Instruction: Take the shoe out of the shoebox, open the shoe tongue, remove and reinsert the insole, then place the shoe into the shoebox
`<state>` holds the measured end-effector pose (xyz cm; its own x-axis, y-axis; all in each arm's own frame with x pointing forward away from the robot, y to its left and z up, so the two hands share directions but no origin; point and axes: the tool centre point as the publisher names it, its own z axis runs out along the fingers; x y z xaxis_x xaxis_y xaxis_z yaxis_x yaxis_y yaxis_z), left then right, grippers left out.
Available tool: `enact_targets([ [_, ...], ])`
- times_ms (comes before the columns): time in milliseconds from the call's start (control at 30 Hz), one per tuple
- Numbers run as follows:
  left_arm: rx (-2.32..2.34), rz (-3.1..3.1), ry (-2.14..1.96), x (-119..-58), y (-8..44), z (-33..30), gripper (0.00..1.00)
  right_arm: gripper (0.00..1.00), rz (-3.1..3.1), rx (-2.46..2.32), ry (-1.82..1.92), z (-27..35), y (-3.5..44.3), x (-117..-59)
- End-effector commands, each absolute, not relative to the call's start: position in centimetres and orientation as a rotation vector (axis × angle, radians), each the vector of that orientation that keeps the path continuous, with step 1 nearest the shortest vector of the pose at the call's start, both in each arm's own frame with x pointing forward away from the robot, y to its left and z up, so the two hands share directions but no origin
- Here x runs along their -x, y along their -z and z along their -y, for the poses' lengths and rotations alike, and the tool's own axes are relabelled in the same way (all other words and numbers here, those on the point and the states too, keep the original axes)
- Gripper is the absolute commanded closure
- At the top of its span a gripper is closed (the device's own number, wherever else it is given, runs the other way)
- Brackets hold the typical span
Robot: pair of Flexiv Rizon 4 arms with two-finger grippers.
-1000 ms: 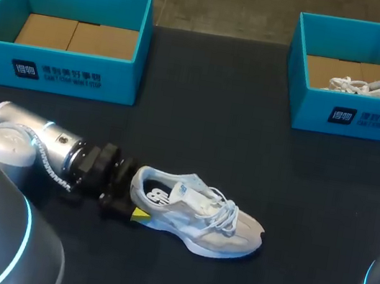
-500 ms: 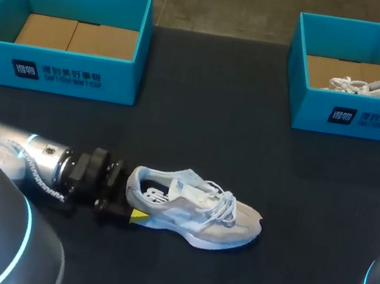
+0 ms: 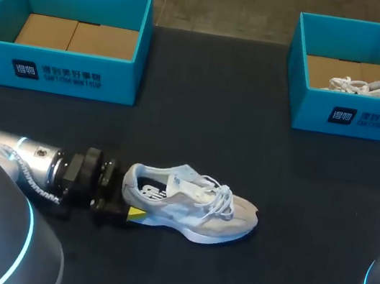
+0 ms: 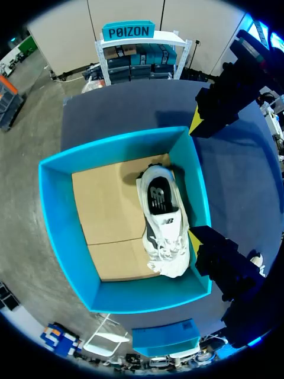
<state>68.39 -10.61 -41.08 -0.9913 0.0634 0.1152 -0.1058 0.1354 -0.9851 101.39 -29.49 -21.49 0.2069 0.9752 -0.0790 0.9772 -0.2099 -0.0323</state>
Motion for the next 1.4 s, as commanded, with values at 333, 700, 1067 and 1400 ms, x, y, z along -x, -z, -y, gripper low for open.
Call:
enact_targets([
  [333, -0.093, 2.285, -2.006, -68.22, 41.49, 10.62, 1.00, 0.00, -1.957, -2.420, 0.128, 29.48, 21.44, -101.33],
  [700, -0.095, 2.306, -2.019, -68.02, 41.24, 10.65, 1.00, 0.00, -1.957, -2.420, 0.128, 29.48, 21.44, -101.33],
  [1067, -0.095, 2.306, -2.019, -68.02, 41.24, 10.65, 1.00, 0.00, -1.957, -2.420, 0.128, 29.48, 21.44, -101.33],
  [1400, -0.095, 2.306, -2.019, -68.02, 41.24, 10.65, 1.00, 0.00, -1.957, -2.420, 0.128, 29.48, 21.44, -101.33],
])
